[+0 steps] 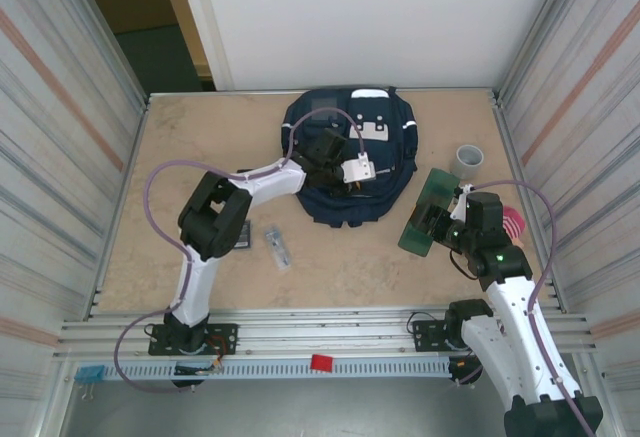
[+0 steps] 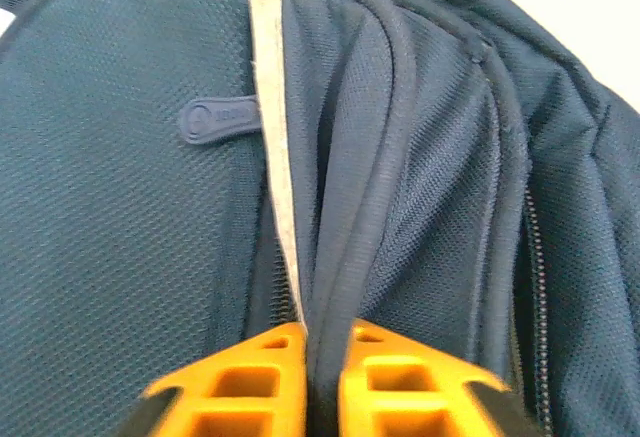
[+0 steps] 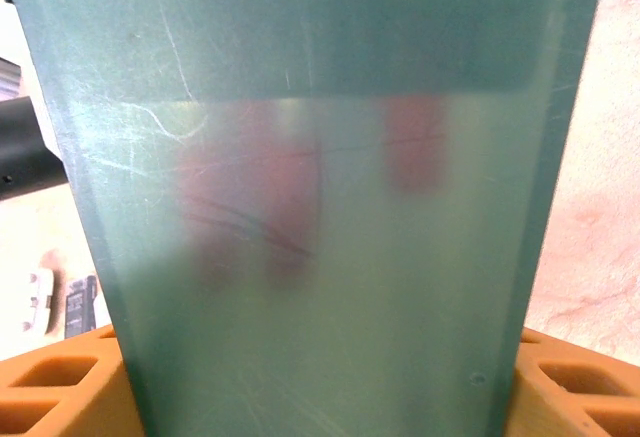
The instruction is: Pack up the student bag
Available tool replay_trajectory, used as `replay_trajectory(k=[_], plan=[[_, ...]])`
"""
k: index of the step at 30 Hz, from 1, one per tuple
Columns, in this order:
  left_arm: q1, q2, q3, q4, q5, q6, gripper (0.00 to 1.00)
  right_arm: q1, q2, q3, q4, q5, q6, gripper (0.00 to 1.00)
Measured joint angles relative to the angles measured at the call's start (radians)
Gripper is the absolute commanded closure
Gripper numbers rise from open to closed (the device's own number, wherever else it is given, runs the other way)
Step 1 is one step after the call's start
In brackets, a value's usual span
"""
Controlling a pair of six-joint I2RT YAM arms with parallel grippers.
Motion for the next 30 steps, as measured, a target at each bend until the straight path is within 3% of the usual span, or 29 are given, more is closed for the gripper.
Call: replay_trajectory(k=[4,11,18,23,30], plan=[[-0.006,-0.09,-0.005,-0.034,-0.027,-0.075,1.0,-0.006,0.016,0.0,0.002,-0.013,0.005,0.46],[-0.008,-0.314,-0.005,-0.124,-0.026,-0.338,1.0,-0.104,0.093,0.002,0.033,-0.178,0.046,0.46],[-0.028,-0.39,-0.009,-0.214,0.029,-0.562,1.0,-0.155,0.159,0.05,0.032,-0.349,0.046,0.48],[-0.037,-0.391,-0.008,-0.238,0.037,-0.616,1.0,-0.018,0.142,0.054,0.101,-0.356,0.153,0.47],[-0.034,-0.391,0.018,-0.251,0.06,-0.661,1.0,0.195,0.161,-0.01,0.343,-0.206,0.464,0.45]])
